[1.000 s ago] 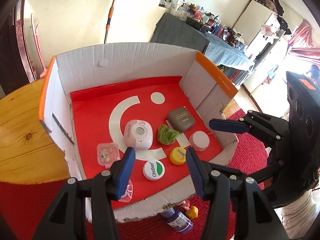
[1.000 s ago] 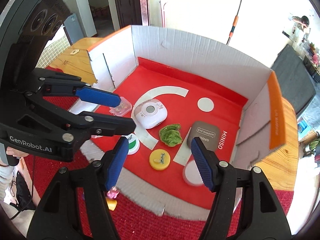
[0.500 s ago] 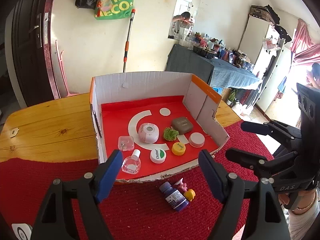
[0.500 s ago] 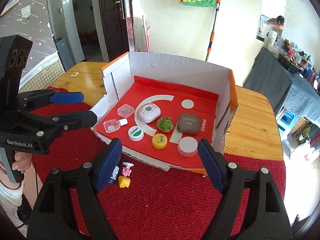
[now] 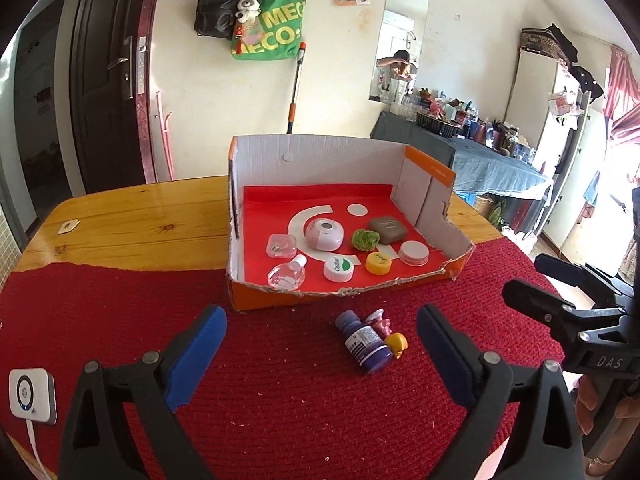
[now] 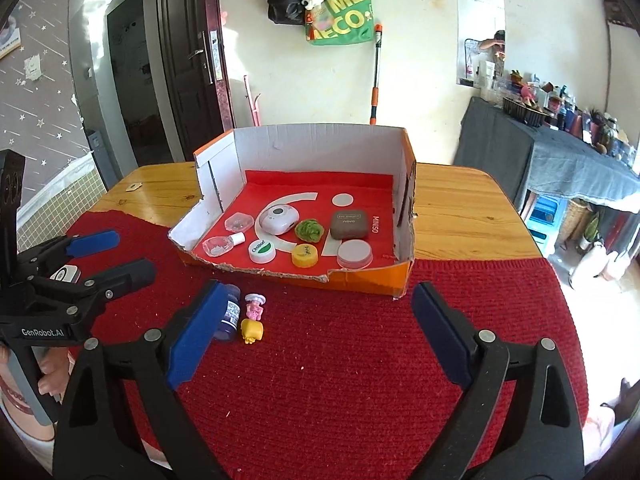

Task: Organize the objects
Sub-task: 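Withdraw both open grippers from the box back over the mat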

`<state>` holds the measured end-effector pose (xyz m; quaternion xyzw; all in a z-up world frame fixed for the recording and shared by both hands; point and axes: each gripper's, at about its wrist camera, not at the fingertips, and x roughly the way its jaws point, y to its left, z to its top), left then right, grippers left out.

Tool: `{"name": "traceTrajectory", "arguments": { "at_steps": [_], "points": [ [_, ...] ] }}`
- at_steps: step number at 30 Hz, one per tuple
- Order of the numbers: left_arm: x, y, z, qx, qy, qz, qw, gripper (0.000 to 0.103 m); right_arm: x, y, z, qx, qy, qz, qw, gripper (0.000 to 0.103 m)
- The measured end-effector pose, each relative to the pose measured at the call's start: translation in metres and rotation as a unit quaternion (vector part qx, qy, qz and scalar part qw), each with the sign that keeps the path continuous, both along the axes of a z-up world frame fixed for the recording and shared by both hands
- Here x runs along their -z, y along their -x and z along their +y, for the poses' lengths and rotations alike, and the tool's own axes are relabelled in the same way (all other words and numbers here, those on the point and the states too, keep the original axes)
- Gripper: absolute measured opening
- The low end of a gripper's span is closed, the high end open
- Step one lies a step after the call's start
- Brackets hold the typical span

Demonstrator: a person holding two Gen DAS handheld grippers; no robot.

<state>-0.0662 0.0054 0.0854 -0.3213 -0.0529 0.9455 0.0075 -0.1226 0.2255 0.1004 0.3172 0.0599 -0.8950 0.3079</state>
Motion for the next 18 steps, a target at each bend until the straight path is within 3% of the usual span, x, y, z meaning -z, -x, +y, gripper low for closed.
{"name": "traceTrajectory", "arguments": {
  "at_steps": [4, 18],
  "points": [
    [0.02, -0.01, 0.0, -0.031, 0.008, -0.003, 0.9995, 0.098, 0.02, -0.001, 0.004, 0.025, 0.005, -0.014, 1.0, 0.094],
    [0.061, -0.012, 0.001, -0.04, 0.008, -0.05, 0.9979, 0.098, 0.077, 0.003, 0.0, 0.04, -0.021, -0.045, 0.998, 0.094]
  ]
}}
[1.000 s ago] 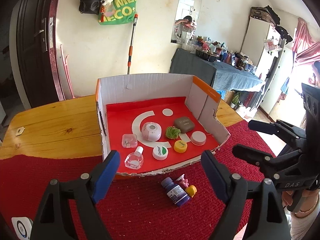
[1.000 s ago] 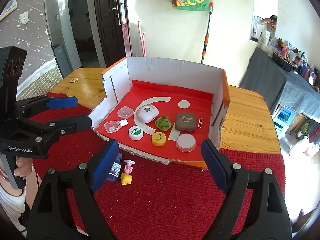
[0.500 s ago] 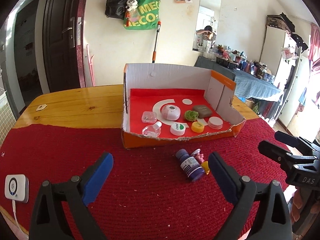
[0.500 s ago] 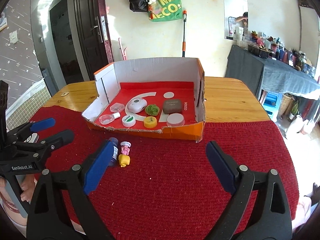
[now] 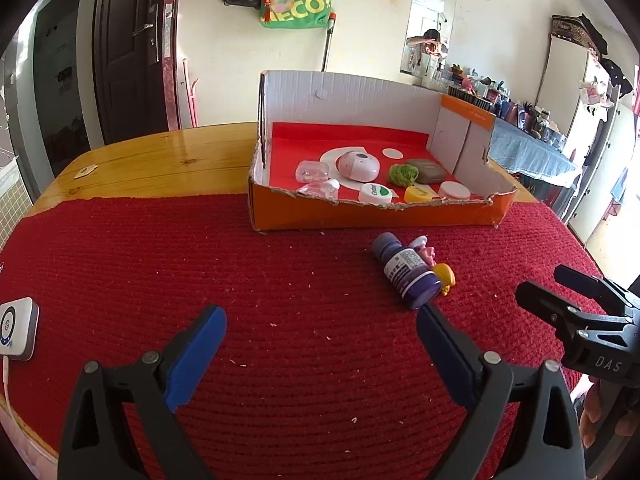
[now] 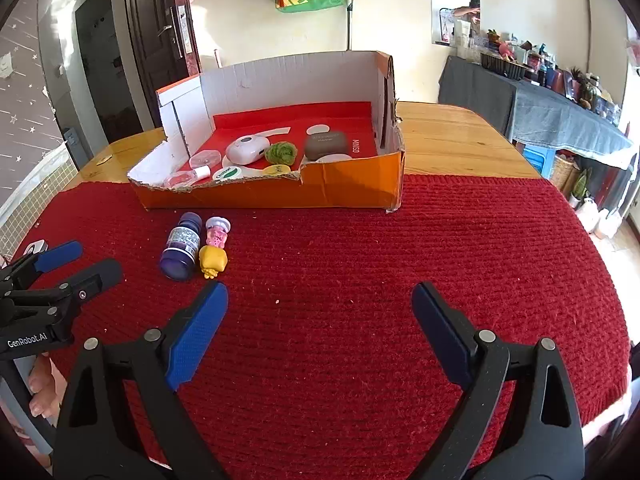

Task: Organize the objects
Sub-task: 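Withdraw both open grippers from the box back over the mat, then move the left gripper to the purple bottle while the right approaches the pink bottle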

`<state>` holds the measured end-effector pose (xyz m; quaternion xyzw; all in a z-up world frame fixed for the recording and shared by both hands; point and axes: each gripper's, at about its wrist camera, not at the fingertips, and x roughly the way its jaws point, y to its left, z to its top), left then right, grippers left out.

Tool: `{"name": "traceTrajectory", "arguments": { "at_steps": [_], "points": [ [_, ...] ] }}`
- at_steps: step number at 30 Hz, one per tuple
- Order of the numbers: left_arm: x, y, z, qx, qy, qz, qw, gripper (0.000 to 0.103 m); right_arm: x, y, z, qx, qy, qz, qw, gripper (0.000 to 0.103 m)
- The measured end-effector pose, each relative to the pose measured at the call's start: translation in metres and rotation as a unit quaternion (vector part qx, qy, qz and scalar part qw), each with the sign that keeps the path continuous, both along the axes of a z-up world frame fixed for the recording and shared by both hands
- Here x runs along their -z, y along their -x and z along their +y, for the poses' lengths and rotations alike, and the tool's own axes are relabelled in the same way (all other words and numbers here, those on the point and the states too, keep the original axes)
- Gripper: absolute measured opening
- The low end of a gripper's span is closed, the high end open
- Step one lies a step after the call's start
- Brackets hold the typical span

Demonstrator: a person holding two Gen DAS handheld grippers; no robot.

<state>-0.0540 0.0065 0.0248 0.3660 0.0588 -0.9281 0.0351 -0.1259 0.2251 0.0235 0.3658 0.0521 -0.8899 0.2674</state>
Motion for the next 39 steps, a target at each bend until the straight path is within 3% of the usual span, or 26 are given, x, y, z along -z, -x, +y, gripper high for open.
{"name": "traceTrajectory", "arguments": {
  "at_steps": [14, 23, 32, 39],
  "points": [
    [0.009, 0.003, 0.007, 0.003, 0.0, -0.015, 0.9999, 0.098, 0.01, -0.002, -0.002, -0.005, -0.004, -0.014, 1.0, 0.094],
    [0.0, 0.021, 0.021, 0.019, 0.002, -0.021, 0.9996, 0.098, 0.011, 0.002, 0.001, 0.0, -0.008, -0.009, 1.0, 0.094],
    [0.004, 0.055, 0.033, 0.03, -0.004, -0.064, 0.9975, 0.098, 0.009, 0.015, 0.018, 0.011, -0.003, -0.015, 1.0, 0.094],
    [0.013, 0.052, 0.014, 0.004, 0.018, -0.08, 0.9967, 0.098, 0.009, 0.024, 0.019, 0.0, 0.009, -0.03, 1.0, 0.094]
  ]
}}
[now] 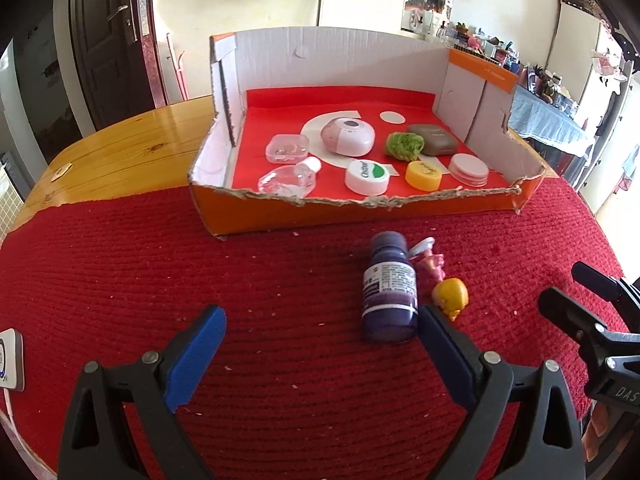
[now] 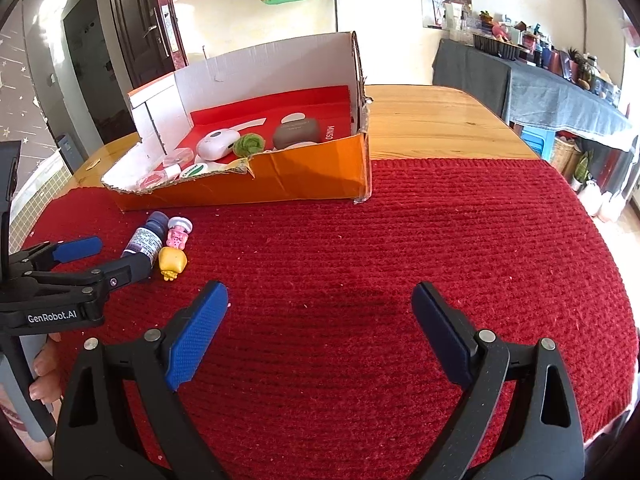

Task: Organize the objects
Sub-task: 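Move the left gripper to the purple bottle while the right approaches the pink bottle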

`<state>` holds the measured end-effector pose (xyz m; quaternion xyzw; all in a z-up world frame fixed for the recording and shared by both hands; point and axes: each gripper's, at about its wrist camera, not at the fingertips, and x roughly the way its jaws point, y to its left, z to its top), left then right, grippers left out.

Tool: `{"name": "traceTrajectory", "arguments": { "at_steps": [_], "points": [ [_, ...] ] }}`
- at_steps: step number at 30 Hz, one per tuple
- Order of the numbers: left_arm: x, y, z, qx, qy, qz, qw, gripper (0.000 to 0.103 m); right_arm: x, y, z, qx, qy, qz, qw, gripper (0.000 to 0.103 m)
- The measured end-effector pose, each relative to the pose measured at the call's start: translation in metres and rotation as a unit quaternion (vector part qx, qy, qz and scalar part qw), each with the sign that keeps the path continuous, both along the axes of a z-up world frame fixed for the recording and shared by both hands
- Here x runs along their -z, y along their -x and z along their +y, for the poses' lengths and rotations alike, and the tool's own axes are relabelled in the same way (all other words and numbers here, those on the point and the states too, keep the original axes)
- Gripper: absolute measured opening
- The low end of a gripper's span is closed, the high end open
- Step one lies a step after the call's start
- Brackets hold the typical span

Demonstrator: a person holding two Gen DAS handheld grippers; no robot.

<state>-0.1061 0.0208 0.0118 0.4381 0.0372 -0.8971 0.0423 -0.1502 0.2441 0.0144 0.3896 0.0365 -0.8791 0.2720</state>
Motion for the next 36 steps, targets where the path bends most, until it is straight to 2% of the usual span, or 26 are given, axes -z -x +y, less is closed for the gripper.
{"name": "traceTrajectory", "arguments": {
  "at_steps": [3, 7, 11, 17, 24, 32, 36],
  "points": [
    [0.0, -0.004, -0.015, -0.009, 0.0, 0.004, 1.0, 0.098, -0.001, 0.003, -0.011, -0.024, 0.018, -0.017, 0.999, 0.094],
    [-0.002, -0.005, -0.025, 0.003, 0.007, 0.011, 0.9999, 0.098, -0.002, 0.005, -0.037, -0.064, 0.027, -0.039, 0.997, 0.094],
    [-0.004, -0.002, -0.027, 0.027, 0.025, 0.015, 0.9992, 0.098, 0.003, 0.007, -0.061, -0.089, 0.004, -0.05, 0.995, 0.094],
    [-0.003, 0.004, -0.025, 0.061, 0.038, 0.01, 0.9973, 0.096, 0.004, 0.006, -0.079, -0.1, -0.031, -0.041, 0.994, 0.094],
    [0.0, 0.013, -0.022, 0.089, 0.045, 0.001, 0.995, 0.085, 0.007, 0.003, -0.09, -0.123, -0.061, -0.029, 0.99, 0.094],
    [0.002, 0.021, -0.019, 0.12, 0.034, -0.011, 0.9921, 0.073, 0.009, 0.002, -0.104, -0.14, -0.083, -0.015, 0.987, 0.084],
    [0.002, 0.026, -0.02, 0.126, 0.026, -0.015, 0.9916, 0.067, 0.008, 0.002, -0.109, -0.147, -0.089, -0.008, 0.985, 0.069]
  ]
}}
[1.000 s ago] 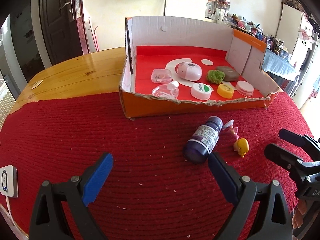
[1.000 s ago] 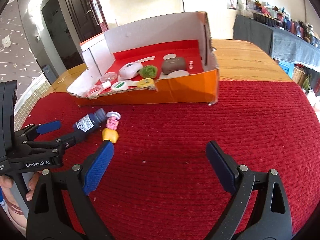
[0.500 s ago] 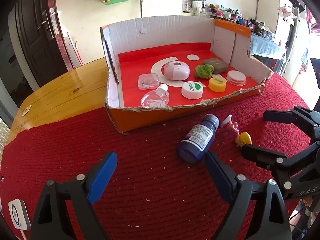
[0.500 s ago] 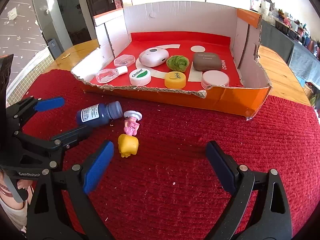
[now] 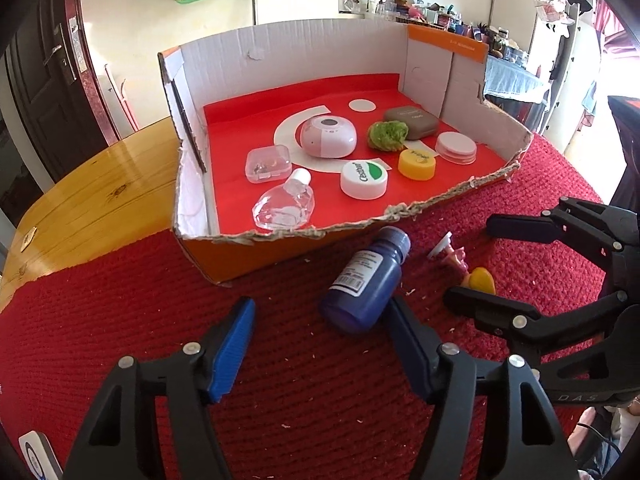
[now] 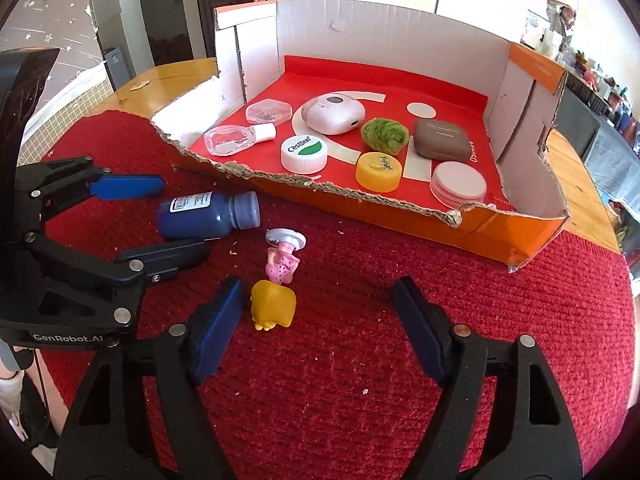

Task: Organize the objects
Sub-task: 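Move the left gripper to the purple bottle while the right approaches the pink bottle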

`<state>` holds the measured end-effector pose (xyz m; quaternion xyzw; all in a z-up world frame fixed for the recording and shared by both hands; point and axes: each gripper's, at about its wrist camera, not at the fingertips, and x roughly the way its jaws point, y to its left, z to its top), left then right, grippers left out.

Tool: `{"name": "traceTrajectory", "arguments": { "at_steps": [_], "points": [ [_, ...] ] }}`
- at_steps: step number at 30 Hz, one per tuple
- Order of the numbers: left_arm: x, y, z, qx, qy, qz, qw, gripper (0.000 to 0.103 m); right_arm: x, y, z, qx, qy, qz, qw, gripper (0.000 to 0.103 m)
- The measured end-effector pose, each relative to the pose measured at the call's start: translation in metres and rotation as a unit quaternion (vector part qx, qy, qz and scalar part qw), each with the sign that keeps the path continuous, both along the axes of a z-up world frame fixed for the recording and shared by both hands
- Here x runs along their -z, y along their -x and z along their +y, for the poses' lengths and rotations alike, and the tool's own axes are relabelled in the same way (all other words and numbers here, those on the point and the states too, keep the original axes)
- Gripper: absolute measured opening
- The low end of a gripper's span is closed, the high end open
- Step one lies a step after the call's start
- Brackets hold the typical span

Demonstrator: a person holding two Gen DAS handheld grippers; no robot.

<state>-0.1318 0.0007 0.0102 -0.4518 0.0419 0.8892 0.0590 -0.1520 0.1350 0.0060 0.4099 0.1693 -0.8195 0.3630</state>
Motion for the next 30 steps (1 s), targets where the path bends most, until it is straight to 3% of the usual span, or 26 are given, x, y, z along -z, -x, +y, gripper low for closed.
{"name": "traceTrajectory", "arguments": {
  "at_steps": [10, 21, 27, 30],
  "points": [
    [-0.001, 0.009, 0.008, 0.016, -0.005, -0.001, 0.9999, 0.051, -0.001, 0.001, -0.01, -0.02, 0.001, -0.001, 1.0, 0.047],
    [-0.001, 0.011, 0.015, 0.023, -0.008, 0.001, 0.9997, 0.046, -0.001, 0.0, -0.01, -0.026, 0.005, 0.0, 1.0, 0.041],
    [0.0, 0.006, 0.017, 0.034, -0.021, 0.006, 0.9992, 0.041, -0.001, -0.004, -0.009, -0.039, 0.014, -0.005, 0.999, 0.02],
    [-0.002, 0.003, 0.016, 0.036, -0.038, 0.007, 0.9986, 0.036, -0.003, -0.005, -0.005, -0.035, 0.024, -0.009, 0.999, 0.02]
  ]
}}
